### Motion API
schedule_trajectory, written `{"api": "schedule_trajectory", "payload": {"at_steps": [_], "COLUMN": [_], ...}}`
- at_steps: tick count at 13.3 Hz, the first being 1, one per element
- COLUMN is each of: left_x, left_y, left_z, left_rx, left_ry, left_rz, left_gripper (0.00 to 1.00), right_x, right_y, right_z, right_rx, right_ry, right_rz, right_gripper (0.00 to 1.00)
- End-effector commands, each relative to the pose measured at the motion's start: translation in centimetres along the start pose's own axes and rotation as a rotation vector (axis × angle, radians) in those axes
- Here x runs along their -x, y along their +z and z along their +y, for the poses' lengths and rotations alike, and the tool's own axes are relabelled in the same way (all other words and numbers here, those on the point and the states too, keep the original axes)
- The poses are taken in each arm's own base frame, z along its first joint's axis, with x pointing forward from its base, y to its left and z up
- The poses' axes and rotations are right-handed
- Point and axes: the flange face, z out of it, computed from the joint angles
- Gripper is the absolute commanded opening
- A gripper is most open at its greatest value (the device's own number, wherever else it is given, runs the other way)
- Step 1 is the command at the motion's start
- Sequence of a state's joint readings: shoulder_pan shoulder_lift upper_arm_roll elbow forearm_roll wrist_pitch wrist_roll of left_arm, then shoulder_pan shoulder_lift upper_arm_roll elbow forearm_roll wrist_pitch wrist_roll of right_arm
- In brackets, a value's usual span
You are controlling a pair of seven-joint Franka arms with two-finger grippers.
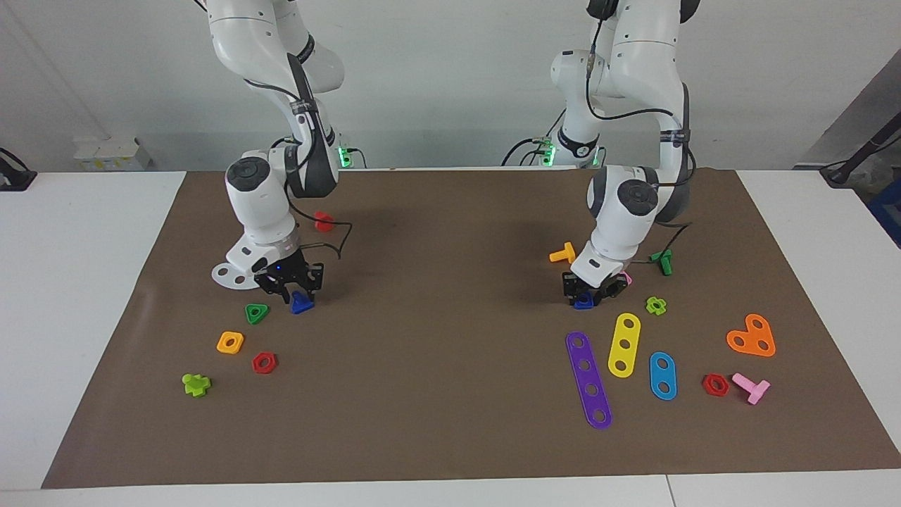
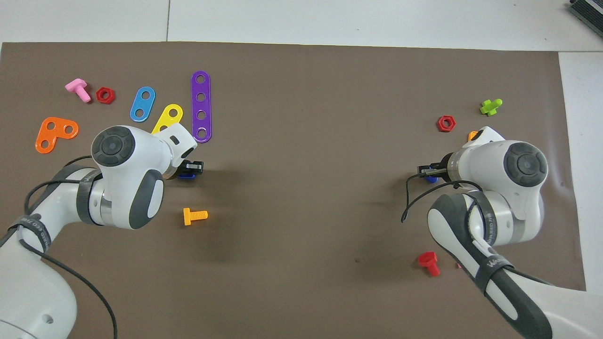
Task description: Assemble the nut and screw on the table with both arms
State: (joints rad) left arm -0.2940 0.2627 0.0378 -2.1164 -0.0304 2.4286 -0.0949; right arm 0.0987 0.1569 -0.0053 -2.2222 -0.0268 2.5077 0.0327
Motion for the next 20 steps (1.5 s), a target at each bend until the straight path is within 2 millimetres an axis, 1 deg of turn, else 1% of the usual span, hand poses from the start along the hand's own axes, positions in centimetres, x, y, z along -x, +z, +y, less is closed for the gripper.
{"api": "schedule_trajectory", "payload": {"at_steps": [1, 2, 3, 4, 5, 6, 7, 9, 10, 11, 12, 13, 16, 17, 19, 20], "left_x": [0.7, 0.4, -0.3, -1.1, -2.3, -3.9, -5.1, -7.0, -7.4, -7.8, -8.1, -8.4, -8.9, -9.1, -9.5, -9.6], "left_y": [0.4, 0.1, -0.4, -1.2, -2.3, -3.8, -5.2, -7.5, -7.9, -8.6, -9.0, -9.5, -10.8, -11.2, -11.3, -11.5], "left_z": [-0.1, -0.1, -0.1, -0.2, -0.1, -0.1, 0.0, -0.8, -1.1, -1.8, -2.1, -2.3, -2.0, -1.4, -0.6, 0.1], "left_rx": [0.003, 0.001, 0.001, 0.003, 0.003, 0.004, 0.005, 0.007, 0.007, 0.011, 0.021, 0.031, 0.046, 0.048, 0.05, 0.054], "left_ry": [0.014, 0.015, 0.015, 0.011, 0.011, 0.009, 0.007, -0.007, -0.012, -0.025, -0.036, -0.045, -0.051, -0.049, -0.052, -0.06], "left_rz": [-0.04, -0.039, -0.025, -0.013, -0.011, -0.019, -0.03, -0.039, -0.034, -0.02, -0.016, -0.006, -0.001, -0.003, -0.004, 0.0], "left_gripper": [0.0, 0.0, 0.0, 0.0, 0.0, 0.0, 0.0, 0.0, 0.0, 0.0, 0.0, 0.0, 0.0, 0.0, 0.0, 0.0], "right_x": [0.6, 0.5, 0.4, 0.2, -0.2, -0.6, -1.0, -1.8, -2.0, -2.2, -2.3, -1.9, -2.2, -2.5, -2.2, -1.9], "right_y": [-0.3, -0.3, -0.4, -0.6, -1.0, -1.4, -1.6, -2.5, -2.8, -2.7, -2.7, -2.9, -4.0, -4.5, -4.2, -3.6], "right_z": [0.3, 0.3, 0.3, 0.0, -1.8, -4.0, -5.0, -9.3, -11.3, -13.5, -15.3, -17.9, -22.0, -23.0, -24.7, -25.7], "right_rx": [-0.01, -0.01, -0.009, -0.01, -0.016, -0.023, -0.028, -0.046, -0.056, -0.064, -0.072, -0.083, -0.085, -0.083, -0.081, -0.078], "right_ry": [-0.026, -0.028, -0.028, -0.026, -0.038, -0.012, 0.038, 0.091, 0.116, 0.14, 0.174, 0.187, 0.218, 0.224, 0.224, 0.222], "right_rz": [0.012, 0.014, 0.017, 0.021, 0.031, 0.04, 0.047, 0.065, 0.07, 0.071, 0.071, 0.071, 0.059, 0.055, 0.046, 0.039], "right_gripper": [0.4, 0.13, 0.0, 0.0, 0.0, 0.0, 0.0, 0.0, 0.0, 0.0, 0.0, 0.0, 0.0, 0.0, 0.0, 0.0]}}
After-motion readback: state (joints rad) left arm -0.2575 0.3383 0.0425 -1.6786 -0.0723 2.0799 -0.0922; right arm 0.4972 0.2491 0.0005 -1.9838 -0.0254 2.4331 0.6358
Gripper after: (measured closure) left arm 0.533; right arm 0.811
